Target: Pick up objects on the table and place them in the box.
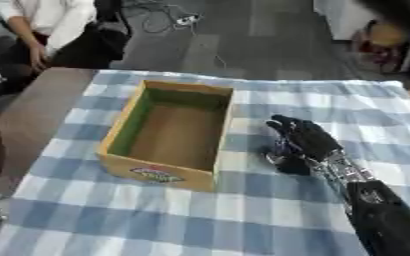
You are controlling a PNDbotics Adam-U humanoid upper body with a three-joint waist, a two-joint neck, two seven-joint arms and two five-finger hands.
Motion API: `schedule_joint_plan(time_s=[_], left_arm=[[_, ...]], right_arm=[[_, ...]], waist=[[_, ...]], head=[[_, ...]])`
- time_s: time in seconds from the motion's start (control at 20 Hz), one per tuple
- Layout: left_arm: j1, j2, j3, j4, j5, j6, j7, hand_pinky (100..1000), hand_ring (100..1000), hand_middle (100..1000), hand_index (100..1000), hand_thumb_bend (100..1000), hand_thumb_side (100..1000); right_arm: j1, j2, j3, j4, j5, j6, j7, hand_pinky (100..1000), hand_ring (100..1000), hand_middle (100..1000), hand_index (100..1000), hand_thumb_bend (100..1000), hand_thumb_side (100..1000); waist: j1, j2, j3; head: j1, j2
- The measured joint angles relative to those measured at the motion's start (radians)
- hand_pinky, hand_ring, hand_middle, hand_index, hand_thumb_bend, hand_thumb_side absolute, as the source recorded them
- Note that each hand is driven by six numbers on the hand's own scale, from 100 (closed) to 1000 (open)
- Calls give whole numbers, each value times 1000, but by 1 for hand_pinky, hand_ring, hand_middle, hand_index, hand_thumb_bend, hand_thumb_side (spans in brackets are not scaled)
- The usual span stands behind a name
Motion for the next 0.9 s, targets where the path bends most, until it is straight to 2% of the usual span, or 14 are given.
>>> schedule_joint_plan(time_s=[0.1, 0.2, 0.25, 0.4, 0.55, 0.75, 0.8, 0.9], left_arm=[[0, 0, 0, 0, 0, 0, 0, 615, 730, 928, 1000, 312, 1000], [0, 0, 0, 0, 0, 0, 0, 615, 730, 929, 1000, 313, 1000], [0, 0, 0, 0, 0, 0, 0, 615, 730, 929, 1000, 312, 1000], [0, 0, 0, 0, 0, 1, 0, 616, 731, 929, 1000, 312, 1000], [0, 0, 0, 0, 0, 1, -1, 616, 731, 929, 1000, 312, 1000], [0, 0, 0, 0, 0, 1, -1, 617, 732, 929, 1000, 312, 1000], [0, 0, 0, 0, -1, 1, -1, 617, 732, 928, 1000, 312, 1000], [0, 0, 0, 0, -1, 1, -1, 617, 732, 928, 1000, 312, 1000]], right_arm=[[5, -2, -1, 5, -9, 3, -25, 283, 756, 914, 963, 258, 1000], [11, -3, -1, 8, -15, 5, -52, 227, 729, 902, 958, 260, 1000], [13, -3, -1, 10, -16, 6, -65, 121, 662, 876, 945, 224, 1000], [17, -3, -4, 11, -19, 10, -108, 100, 482, 760, 896, 169, 994], [23, -3, -4, 12, -19, 12, -160, 100, 359, 649, 839, 136, 948], [27, -4, -4, 13, 2, 26, -228, 100, 351, 630, 798, 139, 953], [27, -4, -4, 17, 12, 30, -240, 100, 369, 633, 787, 155, 987], [35, -4, -4, 23, 33, 38, -259, 100, 431, 672, 798, 163, 1000]], waist=[[0, 0, 0], [0, 0, 0], [0, 0, 0], [0, 0, -1], [0, 0, -1], [0, 0, -1], [0, 0, -1], [0, 0, 0]], head=[[1, 0], [1, 0], [1, 0], [2, 0], [5, 0], [10, 0], [10, 0], [10, 0]])
